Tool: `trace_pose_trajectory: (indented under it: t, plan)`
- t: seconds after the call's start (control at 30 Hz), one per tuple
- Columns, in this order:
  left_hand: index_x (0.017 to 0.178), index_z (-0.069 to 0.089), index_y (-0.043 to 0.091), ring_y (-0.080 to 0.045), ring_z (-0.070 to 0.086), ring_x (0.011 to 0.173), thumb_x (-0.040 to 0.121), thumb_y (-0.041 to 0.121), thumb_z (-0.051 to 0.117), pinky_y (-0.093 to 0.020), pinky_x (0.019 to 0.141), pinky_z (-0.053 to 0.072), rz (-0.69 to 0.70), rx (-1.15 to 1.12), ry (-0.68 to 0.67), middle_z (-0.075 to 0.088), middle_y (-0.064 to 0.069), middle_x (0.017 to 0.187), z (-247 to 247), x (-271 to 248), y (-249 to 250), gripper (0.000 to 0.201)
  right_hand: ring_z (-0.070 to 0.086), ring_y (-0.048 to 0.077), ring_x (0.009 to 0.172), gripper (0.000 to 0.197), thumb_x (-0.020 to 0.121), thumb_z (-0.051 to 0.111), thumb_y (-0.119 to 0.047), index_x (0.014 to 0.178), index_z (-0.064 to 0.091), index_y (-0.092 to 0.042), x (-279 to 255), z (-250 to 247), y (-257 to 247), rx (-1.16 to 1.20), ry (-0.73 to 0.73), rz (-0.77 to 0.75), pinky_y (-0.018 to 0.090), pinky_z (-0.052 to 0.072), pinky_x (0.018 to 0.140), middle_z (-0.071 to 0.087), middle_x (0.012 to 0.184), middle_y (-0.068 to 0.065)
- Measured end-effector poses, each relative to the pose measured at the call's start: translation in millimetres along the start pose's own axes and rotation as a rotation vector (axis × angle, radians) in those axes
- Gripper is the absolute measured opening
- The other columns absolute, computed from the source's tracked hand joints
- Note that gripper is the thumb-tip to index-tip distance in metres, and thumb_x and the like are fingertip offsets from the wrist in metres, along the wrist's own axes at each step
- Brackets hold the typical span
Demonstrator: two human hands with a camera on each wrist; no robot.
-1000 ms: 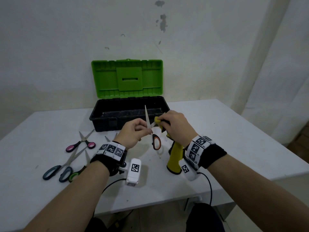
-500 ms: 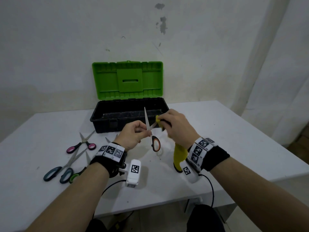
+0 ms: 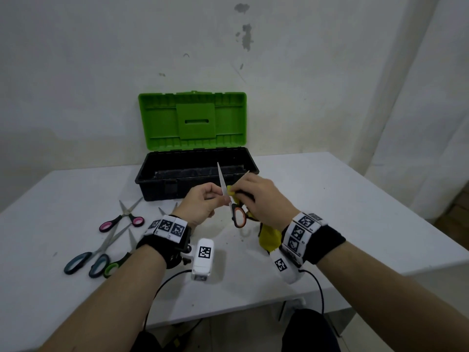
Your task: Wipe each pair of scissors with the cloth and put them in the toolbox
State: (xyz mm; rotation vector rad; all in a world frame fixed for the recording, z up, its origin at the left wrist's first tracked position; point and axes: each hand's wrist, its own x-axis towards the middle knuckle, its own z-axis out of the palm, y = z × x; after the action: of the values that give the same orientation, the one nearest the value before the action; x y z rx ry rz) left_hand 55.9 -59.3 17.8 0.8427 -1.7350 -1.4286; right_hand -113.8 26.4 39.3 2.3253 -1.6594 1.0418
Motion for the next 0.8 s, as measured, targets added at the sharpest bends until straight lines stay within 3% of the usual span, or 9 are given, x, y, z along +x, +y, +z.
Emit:
trace_pose_trajectory:
  t: [0.07, 0.27, 0.33, 0.43, 0.5, 0.67, 0.8]
  plan:
    - [0.085, 0.060, 0.005, -0.005, 0.042, 0.043, 0.087, 0.002, 0.071, -0.018, 0.044, 0.031, -0.001, -0.052, -0.018, 0.072, -0.012, 0.076, 3, -2, 1, 0.011, 0.059, 0.019, 0.084, 0.015, 0.092, 0.059, -0.011, 0.103, 0.069, -0.013, -1, 2, 4, -0.011, 0.010, -0.015, 0.037, 0.052, 0.075, 0.060, 0.098, 0.003]
    - [0.084, 0.062, 0.008, -0.004, 0.047, 0.046, 0.087, 0.002, 0.070, -0.019, 0.045, 0.032, -0.006, -0.042, -0.030, 0.073, -0.007, 0.075, -1, -4, -2, 0.011, 0.058, 0.016, 0.085, 0.016, 0.092, 0.060, -0.012, 0.104, 0.071, -0.013, 9, -18, 26, 0.014, 0.285, 0.202, 0.037, 0.052, 0.080, 0.061, 0.095, 0.001]
    - [0.088, 0.062, 0.005, -0.004, 0.050, 0.049, 0.087, 0.003, 0.071, -0.019, 0.047, 0.034, 0.004, -0.015, -0.026, 0.074, -0.006, 0.075, 0, -3, -2, 0.010, 0.058, 0.014, 0.085, 0.016, 0.093, 0.061, -0.013, 0.105, 0.071, -0.014, 7, -17, 18, 0.035, 0.232, 0.132, 0.033, 0.051, 0.080, 0.061, 0.095, -0.001]
    - [0.088, 0.062, 0.006, -0.005, 0.050, 0.050, 0.086, 0.004, 0.073, -0.019, 0.047, 0.034, 0.027, 0.003, -0.039, 0.073, -0.006, 0.075, 3, -2, 1, 0.011, 0.060, 0.019, 0.085, 0.017, 0.094, 0.059, -0.015, 0.107, 0.070, -0.014, -1, -2, 4, 0.011, 0.069, 0.024, 0.036, 0.052, 0.078, 0.061, 0.097, 0.002]
    - [0.084, 0.060, 0.009, -0.005, 0.050, 0.051, 0.086, 0.003, 0.072, -0.019, 0.048, 0.034, 0.040, 0.002, -0.044, 0.073, -0.007, 0.076, 4, -2, 2, 0.013, 0.060, 0.019, 0.085, 0.018, 0.094, 0.058, -0.016, 0.108, 0.069, -0.014, -2, 1, 7, 0.000, 0.072, 0.048, 0.037, 0.052, 0.077, 0.061, 0.097, 0.003]
    - [0.085, 0.058, 0.010, -0.006, 0.054, 0.057, 0.087, 0.005, 0.072, -0.020, 0.051, 0.036, 0.020, 0.053, -0.027, 0.074, -0.007, 0.078, -1, -2, -3, 0.015, 0.059, 0.022, 0.088, 0.017, 0.094, 0.058, -0.018, 0.106, 0.070, -0.016, 8, -18, 24, -0.026, 0.194, 0.276, 0.031, 0.048, 0.079, 0.061, 0.094, 0.004]
    - [0.083, 0.060, 0.013, -0.005, 0.058, 0.060, 0.087, 0.009, 0.074, -0.017, 0.051, 0.040, 0.050, 0.144, -0.035, 0.073, 0.000, 0.074, 0, 0, -2, 0.015, 0.057, 0.020, 0.090, 0.019, 0.096, 0.055, -0.020, 0.108, 0.069, -0.017, 8, -9, 5, -0.014, 0.022, 0.173, 0.032, 0.048, 0.082, 0.060, 0.098, 0.003]
